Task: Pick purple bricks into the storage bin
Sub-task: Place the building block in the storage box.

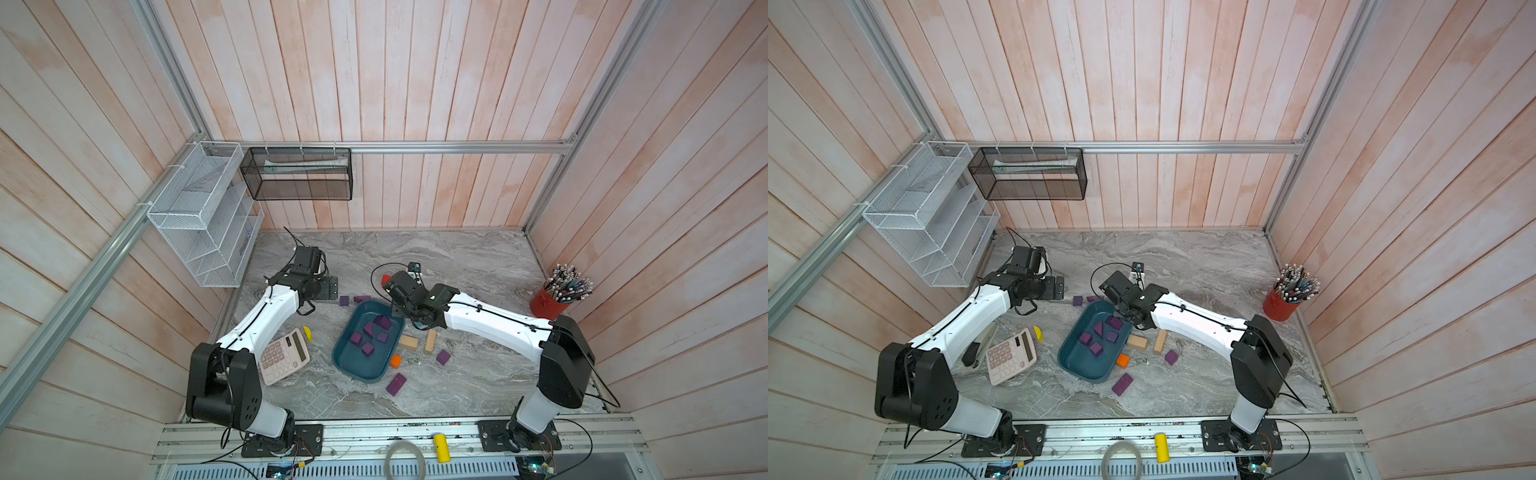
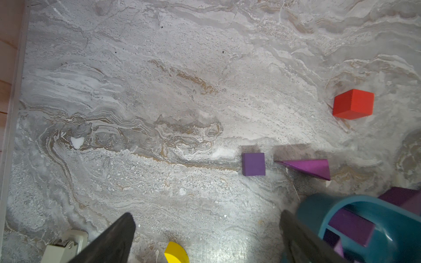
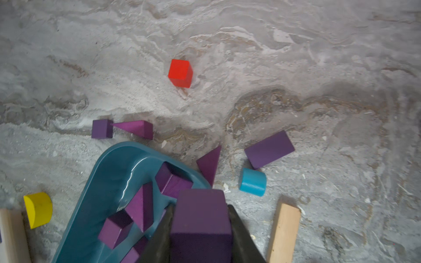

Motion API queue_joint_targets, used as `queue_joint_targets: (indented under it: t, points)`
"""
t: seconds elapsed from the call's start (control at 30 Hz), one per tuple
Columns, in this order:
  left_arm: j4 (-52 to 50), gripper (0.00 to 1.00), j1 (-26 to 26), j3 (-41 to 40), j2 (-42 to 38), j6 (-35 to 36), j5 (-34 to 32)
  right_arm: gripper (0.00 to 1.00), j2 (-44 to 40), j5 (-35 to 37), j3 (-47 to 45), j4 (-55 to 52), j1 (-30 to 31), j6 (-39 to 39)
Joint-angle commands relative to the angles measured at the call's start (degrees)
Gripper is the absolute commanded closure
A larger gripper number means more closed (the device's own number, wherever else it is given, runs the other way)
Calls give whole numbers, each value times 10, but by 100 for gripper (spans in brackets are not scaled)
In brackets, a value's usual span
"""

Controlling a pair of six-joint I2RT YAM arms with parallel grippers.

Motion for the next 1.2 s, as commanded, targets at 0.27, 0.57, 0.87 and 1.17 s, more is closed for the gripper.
queue_joint_targets:
  t: [0.27,0.57,0.87,1.17]
  points:
    - [-7,0,3,11,-7,-3,7,73,40,-102,-7,97,13,-123]
    - [-6,0,3,11,-10,-2,12,73,99,-105,14,123,13,-153]
    - [-6,0,3,11,-7,-2,21,73,132,-87,21,155,13,-161]
    - [-4,0,1,11,-8,-3,31,73,153,-64,31,182,13,-171]
